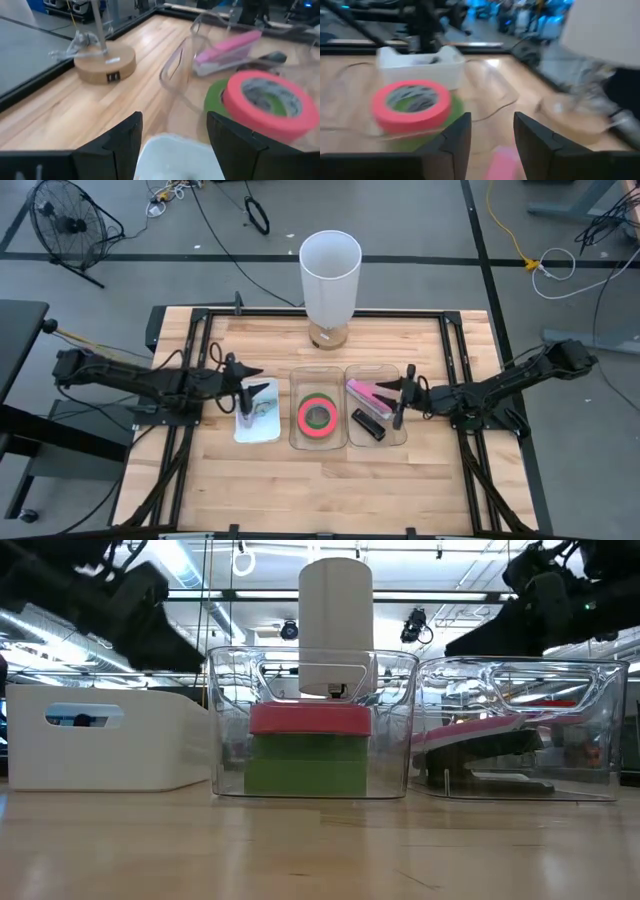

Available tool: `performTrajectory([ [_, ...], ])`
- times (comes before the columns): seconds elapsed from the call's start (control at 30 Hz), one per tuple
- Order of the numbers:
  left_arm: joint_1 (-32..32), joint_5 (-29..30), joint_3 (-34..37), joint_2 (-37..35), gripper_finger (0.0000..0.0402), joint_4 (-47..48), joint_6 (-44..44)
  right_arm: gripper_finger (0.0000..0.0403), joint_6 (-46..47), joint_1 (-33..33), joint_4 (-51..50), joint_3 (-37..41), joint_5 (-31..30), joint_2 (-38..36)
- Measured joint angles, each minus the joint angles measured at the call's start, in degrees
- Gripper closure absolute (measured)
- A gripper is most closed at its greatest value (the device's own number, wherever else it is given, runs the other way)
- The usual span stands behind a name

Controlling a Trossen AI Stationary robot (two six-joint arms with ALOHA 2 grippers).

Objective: Pick and place Stapler, Stapler remover, tape
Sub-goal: Return to Home Position

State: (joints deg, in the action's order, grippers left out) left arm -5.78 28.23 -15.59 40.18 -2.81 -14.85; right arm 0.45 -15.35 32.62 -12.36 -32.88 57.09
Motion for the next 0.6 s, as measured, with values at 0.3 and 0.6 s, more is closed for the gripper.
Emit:
performTrajectory([
  [0.3,-0.02,0.00,10.57,-10.05,0.0177,0.13,0.00,0.0255,-3.48,0.03,1.32,2.33,-7.31,-5.86],
  [0.6,-0.02,-0.12,15.03,-14.59,0.0177,-2.33,0.00,0.0255,-2.49,0.00,4.05,8.31,-2.89,-20.20],
])
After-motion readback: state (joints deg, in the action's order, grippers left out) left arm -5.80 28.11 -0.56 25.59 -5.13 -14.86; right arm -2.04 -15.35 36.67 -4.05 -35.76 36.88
